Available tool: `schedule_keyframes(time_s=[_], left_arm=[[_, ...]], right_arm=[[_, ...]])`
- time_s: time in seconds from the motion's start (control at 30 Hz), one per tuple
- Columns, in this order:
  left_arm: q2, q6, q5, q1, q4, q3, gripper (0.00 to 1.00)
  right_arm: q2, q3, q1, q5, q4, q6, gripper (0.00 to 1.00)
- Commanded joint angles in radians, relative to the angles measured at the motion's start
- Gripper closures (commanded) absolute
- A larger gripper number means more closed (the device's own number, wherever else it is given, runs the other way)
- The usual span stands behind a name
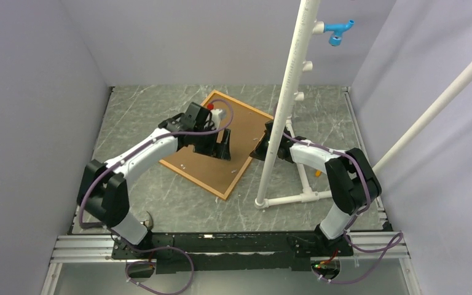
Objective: Take the photo out of the frame
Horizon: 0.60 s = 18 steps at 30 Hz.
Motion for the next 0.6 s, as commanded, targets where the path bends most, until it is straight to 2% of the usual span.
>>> schedule_keyframes(time_s=[0.0,0.07,0.1,0.13,0.17,0.23,0.37,0.57], left_arm=[[-0.131,-0.074,-0.058,-0.022,0.087,-0.170,0.12],[-0.197,-0.105,-0.060,-0.036,0.122,-0.260,0.12],[-0.231,-0.121,-0.062,-0.041,0.141,-0.300,0.11],[-0.266,-0.136,-0.062,-0.045,0.152,-0.339,0.11],[-0.299,-0.150,-0.058,-0.048,0.160,-0.372,0.11],[-0.354,-0.173,-0.049,-0.056,0.171,-0.424,0.11],[-0.439,-0.199,-0.042,-0.075,0.172,-0.488,0.11],[-0.534,-0.213,-0.049,-0.095,0.136,-0.515,0.11]], right_arm=[[-0.030,0.030,0.005,0.004,-0.014,-0.017,1.00],[-0.011,0.052,0.005,-0.017,-0.021,-0.057,1.00],[0.000,0.068,0.005,-0.022,-0.034,-0.071,0.92],[0.011,0.079,0.004,-0.026,-0.043,-0.081,0.78],[0.020,0.085,0.005,-0.030,-0.049,-0.085,0.68],[0.037,0.097,0.005,-0.030,-0.058,-0.087,0.60],[0.077,0.115,0.009,-0.030,-0.064,-0.078,0.52],[0.118,0.117,0.013,-0.001,-0.079,-0.053,0.50]])
